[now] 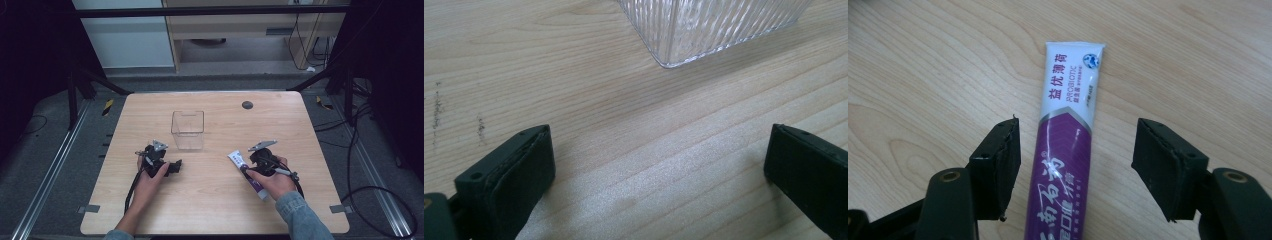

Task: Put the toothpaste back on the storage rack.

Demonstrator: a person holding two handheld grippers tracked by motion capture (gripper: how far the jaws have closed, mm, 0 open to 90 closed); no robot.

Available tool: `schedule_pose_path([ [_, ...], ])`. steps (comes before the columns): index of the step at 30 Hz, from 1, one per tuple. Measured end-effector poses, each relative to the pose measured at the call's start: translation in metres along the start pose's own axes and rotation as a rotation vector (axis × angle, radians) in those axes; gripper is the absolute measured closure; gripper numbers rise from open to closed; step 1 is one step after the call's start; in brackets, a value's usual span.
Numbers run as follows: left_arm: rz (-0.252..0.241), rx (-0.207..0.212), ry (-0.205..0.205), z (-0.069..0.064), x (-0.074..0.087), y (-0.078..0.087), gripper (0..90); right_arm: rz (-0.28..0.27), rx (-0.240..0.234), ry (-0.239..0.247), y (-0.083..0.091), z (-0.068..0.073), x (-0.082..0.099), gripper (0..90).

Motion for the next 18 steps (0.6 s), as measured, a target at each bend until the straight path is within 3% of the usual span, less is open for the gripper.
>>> schedule_pose_path([
  [9,0.000,0.000,0.000,0.000,0.000,0.000,0.0,0.036,-0.016,-0.016,-0.010,0.003,-0.004,38.3],
  [18,-0.002,0.000,0.002,0.000,-0.001,-0.001,0.0,0.090,-0.008,-0.032,-0.033,0.003,-0.001,40.0],
])
Point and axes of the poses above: each handheld gripper's, and its own axes: y roughly backward along the jaws, x roughly out of its underside, z roughly to its left, the point moved 10 cm from there along -y, roughly forward along the jaws, and after that the axes turned 7 degrees about -y, right-handed, at the moved point
